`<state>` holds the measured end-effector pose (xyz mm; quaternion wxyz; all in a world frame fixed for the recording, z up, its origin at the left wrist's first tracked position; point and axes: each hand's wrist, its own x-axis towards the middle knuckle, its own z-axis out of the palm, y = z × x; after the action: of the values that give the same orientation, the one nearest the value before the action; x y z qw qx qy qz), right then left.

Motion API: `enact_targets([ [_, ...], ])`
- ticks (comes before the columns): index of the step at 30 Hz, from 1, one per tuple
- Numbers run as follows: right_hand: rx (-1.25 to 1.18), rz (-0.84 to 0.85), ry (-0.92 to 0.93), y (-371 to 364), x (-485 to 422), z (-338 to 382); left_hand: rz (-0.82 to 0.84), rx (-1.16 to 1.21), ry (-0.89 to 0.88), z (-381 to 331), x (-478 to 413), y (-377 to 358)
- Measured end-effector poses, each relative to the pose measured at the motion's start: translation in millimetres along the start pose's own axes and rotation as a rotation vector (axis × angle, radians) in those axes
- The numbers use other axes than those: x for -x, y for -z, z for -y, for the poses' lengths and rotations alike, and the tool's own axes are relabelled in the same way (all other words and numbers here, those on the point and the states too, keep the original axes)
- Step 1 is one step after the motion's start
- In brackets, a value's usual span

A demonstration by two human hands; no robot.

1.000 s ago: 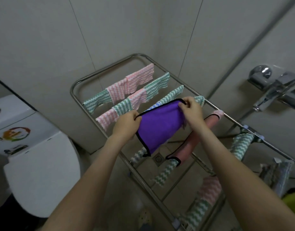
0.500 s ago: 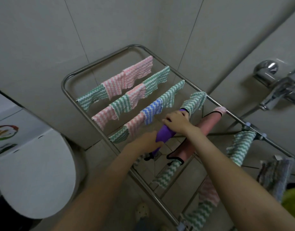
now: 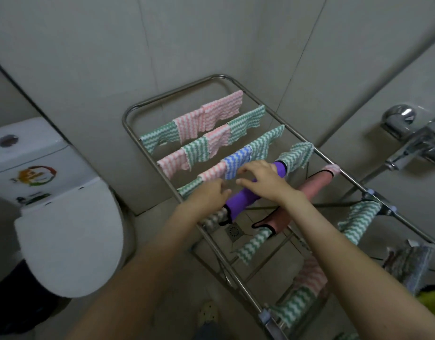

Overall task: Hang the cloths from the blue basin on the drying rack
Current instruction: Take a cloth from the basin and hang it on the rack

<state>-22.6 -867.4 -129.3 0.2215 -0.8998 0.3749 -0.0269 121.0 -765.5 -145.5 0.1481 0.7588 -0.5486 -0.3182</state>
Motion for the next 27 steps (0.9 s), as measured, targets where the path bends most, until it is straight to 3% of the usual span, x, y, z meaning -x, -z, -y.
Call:
enact_targets([
  [11, -0.096, 0.077, 0.547, -25.6, 46.7, 153.5, -0.550, 0.063, 0.358, 42.5, 195.6, 38.6],
  [21, -0.234, 0.453, 1.045, -101.4, 176.0, 364.1, -0.932, 0.156, 0.957, 106.6, 475.8, 3.4],
  [27, -0.163, 0.699, 1.248, -162.4, 263.8, 472.0, -1.034, 0.287, 1.263, 133.3, 613.9, -43.1],
])
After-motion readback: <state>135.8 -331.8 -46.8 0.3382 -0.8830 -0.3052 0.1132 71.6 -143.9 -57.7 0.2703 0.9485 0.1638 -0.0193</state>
